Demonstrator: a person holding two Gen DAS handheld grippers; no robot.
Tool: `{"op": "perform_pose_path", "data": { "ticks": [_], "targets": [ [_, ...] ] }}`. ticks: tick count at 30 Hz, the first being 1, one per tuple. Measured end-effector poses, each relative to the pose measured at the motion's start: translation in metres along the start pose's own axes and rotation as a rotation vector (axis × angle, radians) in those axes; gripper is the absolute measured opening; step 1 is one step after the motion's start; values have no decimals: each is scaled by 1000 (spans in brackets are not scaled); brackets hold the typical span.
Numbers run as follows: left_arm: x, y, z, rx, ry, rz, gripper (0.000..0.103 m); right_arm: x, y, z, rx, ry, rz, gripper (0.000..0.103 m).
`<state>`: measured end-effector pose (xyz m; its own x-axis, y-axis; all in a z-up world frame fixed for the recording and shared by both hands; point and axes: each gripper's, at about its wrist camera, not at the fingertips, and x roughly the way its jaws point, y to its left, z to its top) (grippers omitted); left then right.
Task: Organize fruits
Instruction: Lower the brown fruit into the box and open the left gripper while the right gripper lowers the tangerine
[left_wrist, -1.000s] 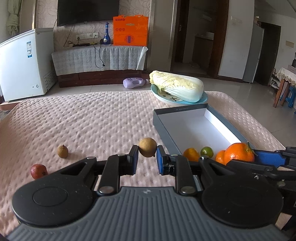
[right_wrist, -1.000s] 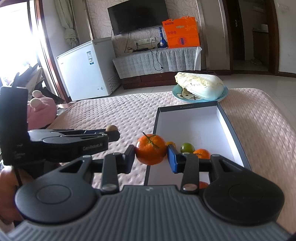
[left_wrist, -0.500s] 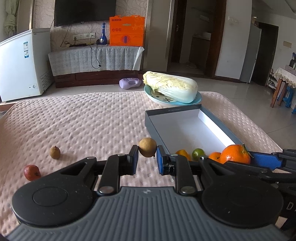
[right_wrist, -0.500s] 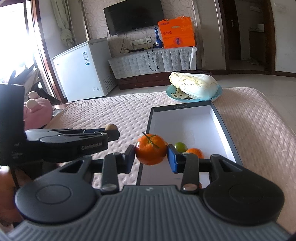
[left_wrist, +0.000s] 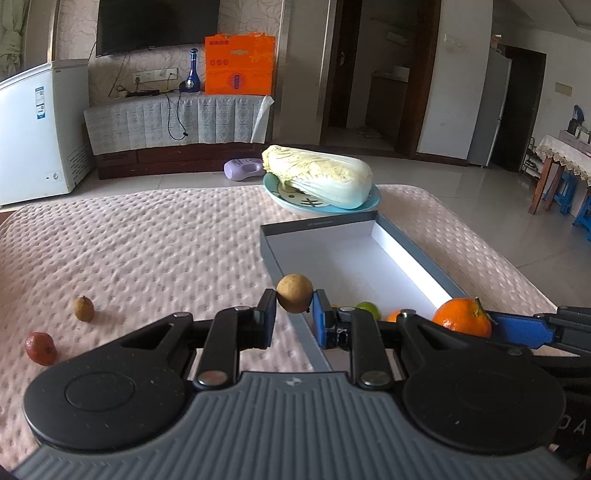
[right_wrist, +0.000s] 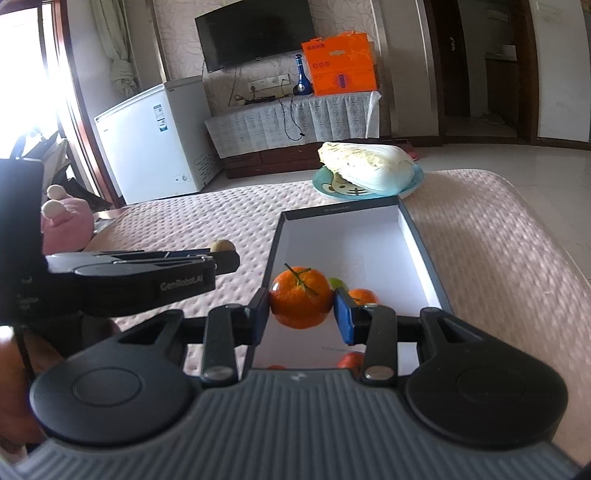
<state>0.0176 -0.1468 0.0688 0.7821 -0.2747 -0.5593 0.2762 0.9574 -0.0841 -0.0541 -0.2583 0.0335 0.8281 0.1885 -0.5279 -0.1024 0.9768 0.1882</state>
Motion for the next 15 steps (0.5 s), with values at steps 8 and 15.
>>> {"op": "perform_pose_path", "data": {
  "ticks": [8, 15],
  "targets": [
    [2, -20, 1, 25, -13, -33, 25, -1, -5, -2, 4, 11, -19, 41],
    [10, -40, 2, 39, -13, -67, 25, 1, -11, -4, 12, 27, -37, 41]
  ]
}}
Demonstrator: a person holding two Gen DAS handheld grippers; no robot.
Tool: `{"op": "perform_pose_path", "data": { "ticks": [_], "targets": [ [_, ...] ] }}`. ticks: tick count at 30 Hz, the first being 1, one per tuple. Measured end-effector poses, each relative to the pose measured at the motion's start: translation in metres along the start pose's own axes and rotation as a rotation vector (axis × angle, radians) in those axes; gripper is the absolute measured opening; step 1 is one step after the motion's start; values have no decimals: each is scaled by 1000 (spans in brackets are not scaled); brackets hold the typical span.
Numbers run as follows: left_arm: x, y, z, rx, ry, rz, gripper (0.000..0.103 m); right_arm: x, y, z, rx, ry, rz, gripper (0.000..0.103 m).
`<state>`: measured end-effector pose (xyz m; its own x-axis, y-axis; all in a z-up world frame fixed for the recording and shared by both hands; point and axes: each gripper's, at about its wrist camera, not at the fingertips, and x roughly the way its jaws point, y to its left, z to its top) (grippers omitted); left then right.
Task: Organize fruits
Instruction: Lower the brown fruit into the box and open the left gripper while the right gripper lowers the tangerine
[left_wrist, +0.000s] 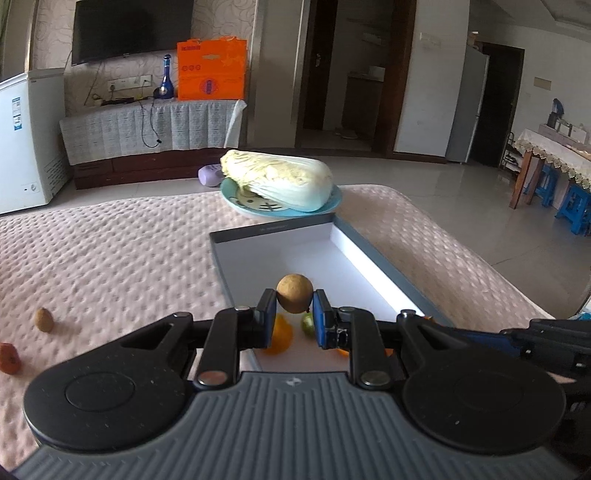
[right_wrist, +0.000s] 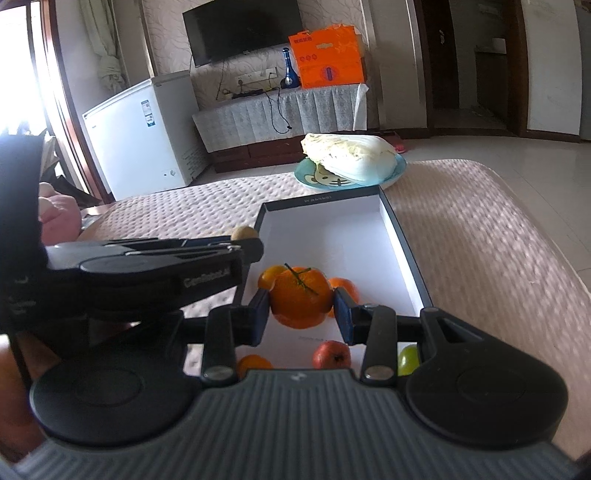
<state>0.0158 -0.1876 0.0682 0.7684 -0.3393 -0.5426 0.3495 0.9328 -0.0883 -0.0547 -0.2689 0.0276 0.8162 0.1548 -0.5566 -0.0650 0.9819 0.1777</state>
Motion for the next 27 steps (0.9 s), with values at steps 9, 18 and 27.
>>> {"op": "perform_pose_path", "data": {
  "ticks": [9, 18, 27],
  "targets": [
    [15, -12, 3, 5, 7, -34, 25, 2, -11, -1, 21, 10, -23, 41],
    [32, -16, 0, 8, 37, -35, 25, 6, -11, -1, 24, 16, -24, 41],
    [31, -13, -1, -7, 41, -59, 27, 12, -12, -1, 43, 17, -35, 41]
  ]
}}
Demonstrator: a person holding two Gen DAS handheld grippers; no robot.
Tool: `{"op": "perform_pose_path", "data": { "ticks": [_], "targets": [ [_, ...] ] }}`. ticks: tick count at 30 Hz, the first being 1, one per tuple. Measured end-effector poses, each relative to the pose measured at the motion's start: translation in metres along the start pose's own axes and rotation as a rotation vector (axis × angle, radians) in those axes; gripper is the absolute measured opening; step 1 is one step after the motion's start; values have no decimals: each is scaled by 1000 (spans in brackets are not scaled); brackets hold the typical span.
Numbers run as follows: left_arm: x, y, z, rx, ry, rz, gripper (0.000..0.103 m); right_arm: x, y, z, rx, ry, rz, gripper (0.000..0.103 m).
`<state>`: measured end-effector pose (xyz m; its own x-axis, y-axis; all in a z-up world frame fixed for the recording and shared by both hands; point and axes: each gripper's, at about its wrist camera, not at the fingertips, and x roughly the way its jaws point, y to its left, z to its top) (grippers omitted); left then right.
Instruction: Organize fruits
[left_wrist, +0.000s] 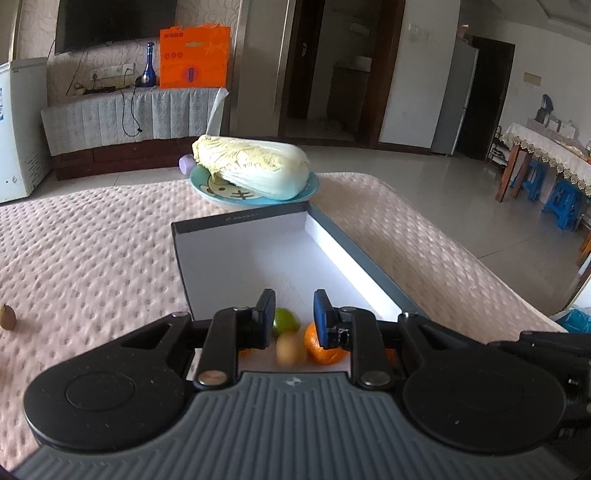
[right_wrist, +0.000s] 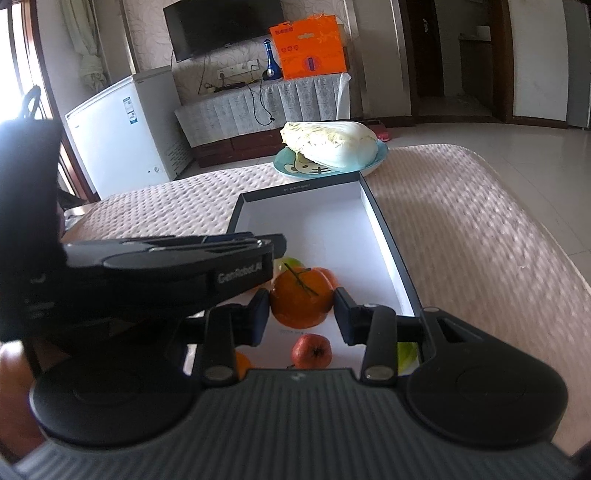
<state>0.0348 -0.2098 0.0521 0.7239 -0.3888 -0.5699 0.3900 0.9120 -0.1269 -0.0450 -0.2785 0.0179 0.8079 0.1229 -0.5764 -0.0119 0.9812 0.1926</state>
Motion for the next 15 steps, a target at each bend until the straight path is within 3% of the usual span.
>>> {"op": "perform_pose_path", "data": {
  "ticks": [15],
  "targets": [
    [-38, 31, 8, -28, -66, 5, 26, 19, 7, 6, 4, -8, -54, 41]
  ]
}}
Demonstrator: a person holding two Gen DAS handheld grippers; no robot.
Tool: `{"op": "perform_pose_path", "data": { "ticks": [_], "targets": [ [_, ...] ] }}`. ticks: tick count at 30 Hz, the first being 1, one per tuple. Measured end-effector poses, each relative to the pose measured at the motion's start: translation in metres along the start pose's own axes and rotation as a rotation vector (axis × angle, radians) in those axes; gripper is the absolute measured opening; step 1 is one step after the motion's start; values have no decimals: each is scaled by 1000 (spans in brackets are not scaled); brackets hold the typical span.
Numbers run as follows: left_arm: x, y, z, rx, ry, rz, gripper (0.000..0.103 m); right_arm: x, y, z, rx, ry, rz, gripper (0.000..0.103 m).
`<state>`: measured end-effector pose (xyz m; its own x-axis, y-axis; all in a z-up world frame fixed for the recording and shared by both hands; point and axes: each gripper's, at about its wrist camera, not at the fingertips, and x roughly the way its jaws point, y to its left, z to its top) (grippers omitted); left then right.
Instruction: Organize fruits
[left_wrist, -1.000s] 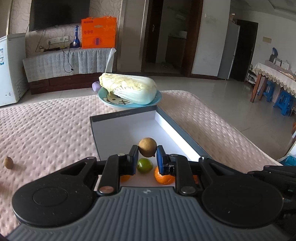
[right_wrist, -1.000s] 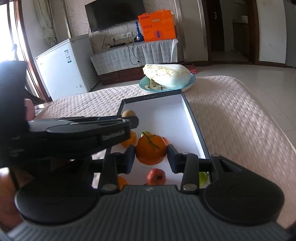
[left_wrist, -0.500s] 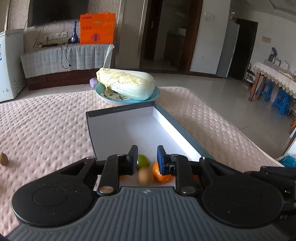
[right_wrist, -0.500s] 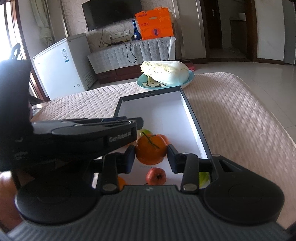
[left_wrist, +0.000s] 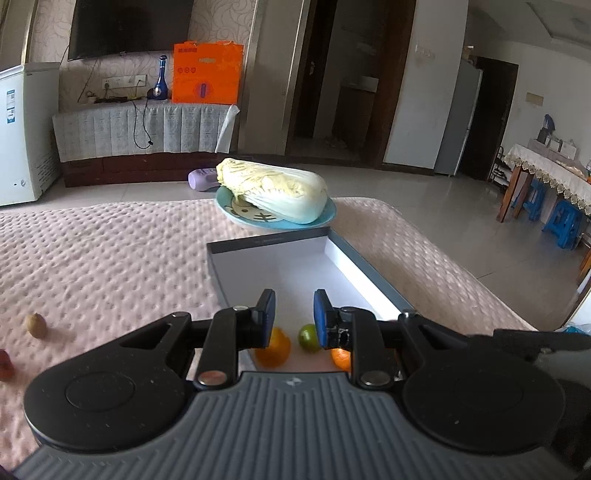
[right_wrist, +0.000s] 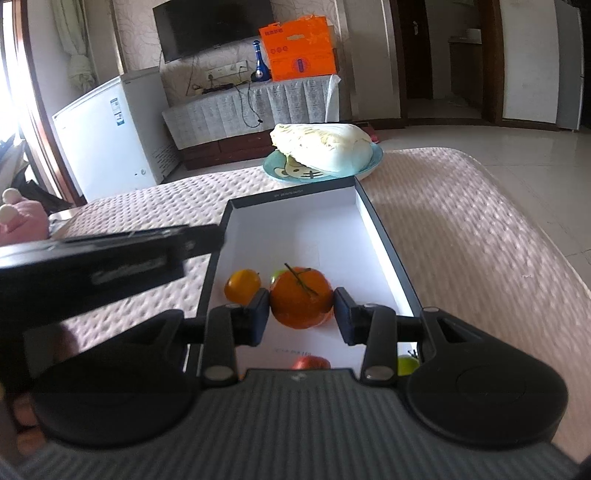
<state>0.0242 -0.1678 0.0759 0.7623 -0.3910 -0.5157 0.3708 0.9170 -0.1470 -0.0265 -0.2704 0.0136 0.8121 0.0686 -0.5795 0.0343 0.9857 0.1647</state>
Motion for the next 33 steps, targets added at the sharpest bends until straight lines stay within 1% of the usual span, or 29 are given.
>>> {"op": "perform_pose_path", "data": {
  "ticks": [6, 14, 17, 18, 19, 20, 21, 23, 30, 33],
  "targets": [
    [-12, 11, -3, 17, -6, 11, 27, 7, 7, 1, 0, 7, -7, 41],
    [-23, 22, -11, 42, 2, 37, 27, 13, 15, 4, 3, -6, -27, 42],
    [-31, 26, -15, 52, -6, 51, 44, 14, 16, 6, 9, -11, -44, 42],
    [-34, 27, -17, 55, -10, 55, 46, 14, 17, 7, 14, -15, -46, 43],
    [-37, 28, -19, 62, -14, 60, 46, 13, 17, 7, 20, -20, -45, 43],
    [-41, 29, -20, 68, -16, 63, 46, 11, 16, 8, 27, -33, -38, 46],
    [-43, 30, -21, 72, -16, 69, 46, 10, 16, 8, 30, -43, -38, 53],
    [-49, 33, -23, 75, -12, 83, 46, 7, 16, 9, 30, -62, -40, 57],
    [-78, 49, -28, 45, -22, 141, 46, -7, 19, 8, 26, -90, -41, 57],
    [-94, 59, -33, 33, -18, 172, 46, -16, 22, 7, 40, -110, -27, 57]
  ]
}}
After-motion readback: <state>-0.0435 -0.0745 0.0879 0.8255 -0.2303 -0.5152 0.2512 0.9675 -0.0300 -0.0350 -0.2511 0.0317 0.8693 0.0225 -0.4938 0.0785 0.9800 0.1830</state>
